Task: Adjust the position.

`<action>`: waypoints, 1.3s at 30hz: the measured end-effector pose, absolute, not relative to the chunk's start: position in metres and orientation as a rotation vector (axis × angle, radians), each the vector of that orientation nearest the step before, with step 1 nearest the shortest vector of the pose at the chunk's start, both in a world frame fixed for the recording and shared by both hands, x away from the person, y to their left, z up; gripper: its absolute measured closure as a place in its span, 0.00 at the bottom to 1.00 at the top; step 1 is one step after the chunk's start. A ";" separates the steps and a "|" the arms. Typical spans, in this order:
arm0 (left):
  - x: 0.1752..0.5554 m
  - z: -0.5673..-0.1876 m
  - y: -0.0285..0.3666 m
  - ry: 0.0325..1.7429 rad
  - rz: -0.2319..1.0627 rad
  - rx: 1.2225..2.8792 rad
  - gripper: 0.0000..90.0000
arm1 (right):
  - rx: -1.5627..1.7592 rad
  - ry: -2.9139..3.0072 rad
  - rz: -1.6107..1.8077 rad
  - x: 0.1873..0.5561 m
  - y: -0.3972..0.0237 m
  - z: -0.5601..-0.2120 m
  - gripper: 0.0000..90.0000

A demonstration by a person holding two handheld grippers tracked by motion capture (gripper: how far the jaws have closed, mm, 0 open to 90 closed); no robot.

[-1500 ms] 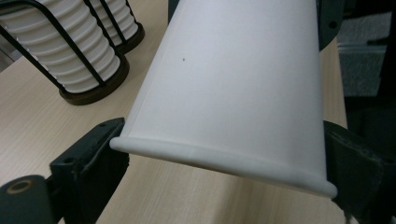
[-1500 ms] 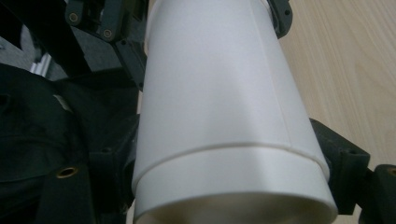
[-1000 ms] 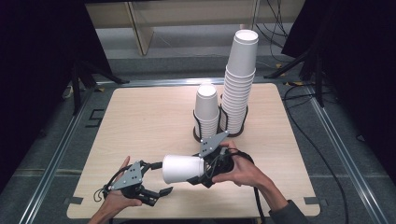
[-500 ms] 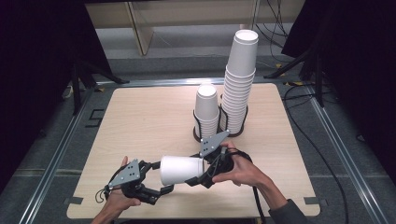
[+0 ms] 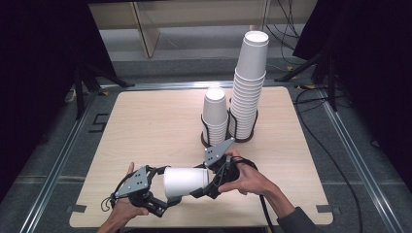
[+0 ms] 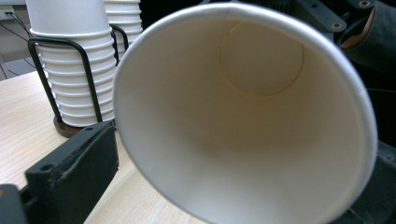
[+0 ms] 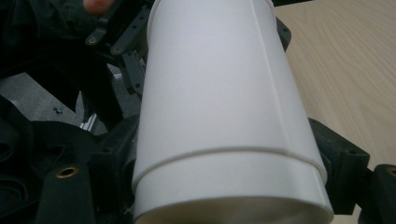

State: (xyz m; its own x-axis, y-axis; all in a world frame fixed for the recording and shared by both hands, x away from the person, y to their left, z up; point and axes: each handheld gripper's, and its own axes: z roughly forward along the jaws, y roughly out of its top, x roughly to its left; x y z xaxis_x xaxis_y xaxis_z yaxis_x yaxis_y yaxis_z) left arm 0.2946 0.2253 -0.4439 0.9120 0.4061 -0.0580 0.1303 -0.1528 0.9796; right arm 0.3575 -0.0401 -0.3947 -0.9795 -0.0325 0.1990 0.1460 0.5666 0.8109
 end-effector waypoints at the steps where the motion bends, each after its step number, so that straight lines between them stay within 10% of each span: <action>1: 0.293 -0.443 0.226 0.410 0.254 1.731 0.00 | -0.089 -2.598 -1.379 0.358 -0.040 -0.395 0.26; 39: 0.295 -0.445 0.228 0.338 0.196 1.676 0.11 | -0.047 -2.581 -1.361 0.359 -0.041 -0.401 0.27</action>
State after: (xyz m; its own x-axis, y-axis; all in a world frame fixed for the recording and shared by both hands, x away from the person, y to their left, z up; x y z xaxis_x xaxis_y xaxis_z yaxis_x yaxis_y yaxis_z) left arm 0.2955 0.2280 -0.4455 0.9409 0.3322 -0.0667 0.1071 -0.1051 0.9887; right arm 0.3592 -0.0407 -0.4007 -0.9746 -0.0751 0.2111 0.1318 0.5697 0.8112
